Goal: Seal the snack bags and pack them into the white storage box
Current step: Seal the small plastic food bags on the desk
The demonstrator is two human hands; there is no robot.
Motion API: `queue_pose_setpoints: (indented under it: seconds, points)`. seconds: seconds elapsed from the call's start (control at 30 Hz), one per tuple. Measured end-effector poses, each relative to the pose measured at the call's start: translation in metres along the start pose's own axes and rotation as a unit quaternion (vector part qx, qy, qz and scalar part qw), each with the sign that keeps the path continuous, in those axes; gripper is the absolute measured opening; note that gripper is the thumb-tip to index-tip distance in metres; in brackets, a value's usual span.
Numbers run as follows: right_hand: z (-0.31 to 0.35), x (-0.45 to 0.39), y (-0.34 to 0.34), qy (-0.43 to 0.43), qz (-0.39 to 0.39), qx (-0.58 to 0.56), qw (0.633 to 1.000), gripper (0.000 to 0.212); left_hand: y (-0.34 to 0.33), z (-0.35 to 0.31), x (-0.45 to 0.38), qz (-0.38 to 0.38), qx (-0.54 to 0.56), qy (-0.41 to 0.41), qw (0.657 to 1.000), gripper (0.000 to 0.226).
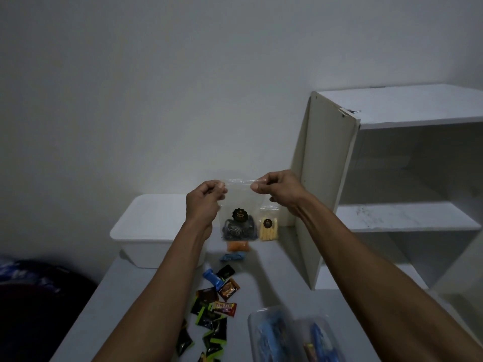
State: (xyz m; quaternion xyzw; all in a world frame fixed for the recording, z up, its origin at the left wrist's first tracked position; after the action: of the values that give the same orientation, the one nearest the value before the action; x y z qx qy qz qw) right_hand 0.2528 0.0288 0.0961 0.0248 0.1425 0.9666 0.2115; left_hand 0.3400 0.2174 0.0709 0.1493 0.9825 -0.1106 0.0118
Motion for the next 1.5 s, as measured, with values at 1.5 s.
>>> queue_pose_setpoints:
  seconds: [1.5]
  points:
    - [-0.014,0.019,-0.049,0.000,0.023,0.080,0.997,0.025,0.004,0.016,0.007,-0.070,-0.054,0.021,0.996,0.011]
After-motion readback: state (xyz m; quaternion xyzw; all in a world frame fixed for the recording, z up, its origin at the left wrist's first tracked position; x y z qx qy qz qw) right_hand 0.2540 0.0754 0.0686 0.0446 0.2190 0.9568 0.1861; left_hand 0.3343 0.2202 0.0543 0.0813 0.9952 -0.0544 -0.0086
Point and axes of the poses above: each hand's wrist, its own x-axis away from the middle knuckle, its own y-axis out of the back of the hand, z = x × y, the point moved 8 cm from there along -x, towards the middle knuckle, and after that the axes turned 5 degrees about x, right-handed, at the moved point
